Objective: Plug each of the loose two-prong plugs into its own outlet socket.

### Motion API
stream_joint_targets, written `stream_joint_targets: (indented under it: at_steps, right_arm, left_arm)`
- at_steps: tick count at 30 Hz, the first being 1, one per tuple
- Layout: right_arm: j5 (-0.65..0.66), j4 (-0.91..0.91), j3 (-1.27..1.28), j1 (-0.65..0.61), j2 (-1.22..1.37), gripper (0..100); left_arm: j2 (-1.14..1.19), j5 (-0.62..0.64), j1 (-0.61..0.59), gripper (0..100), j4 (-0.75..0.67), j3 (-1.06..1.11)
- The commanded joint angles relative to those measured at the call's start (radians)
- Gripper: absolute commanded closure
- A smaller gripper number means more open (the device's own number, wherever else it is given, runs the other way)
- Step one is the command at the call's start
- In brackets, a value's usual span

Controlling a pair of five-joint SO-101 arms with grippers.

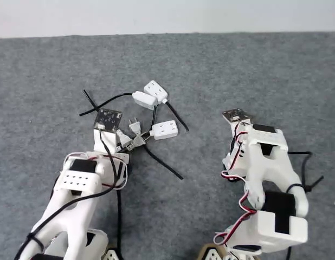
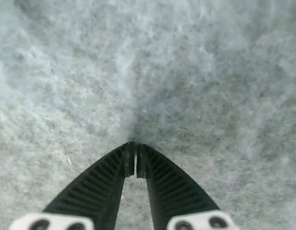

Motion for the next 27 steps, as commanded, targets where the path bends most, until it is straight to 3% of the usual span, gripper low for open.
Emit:
stream_joint_targets:
  at_steps: [1, 19, 27]
  right_arm:
    - [0.012, -0.004, -0.005, -0.008, -0.031, 98.3]
    - [0.014, -0.001, -0.003, -0.008, -0.031, 98.3]
    - [0.014, -0.001, -0.003, -0.008, -0.031, 98.3]
  left_arm:
    - [-0.005, -0.006, 0.025, 78, -0.052, 0.018]
    - [-0.003, 0.006, 0.035, 78, -0.107, 0.041]
    - [-0.003, 0.091, 0.034, 78, -0.138, 0.042]
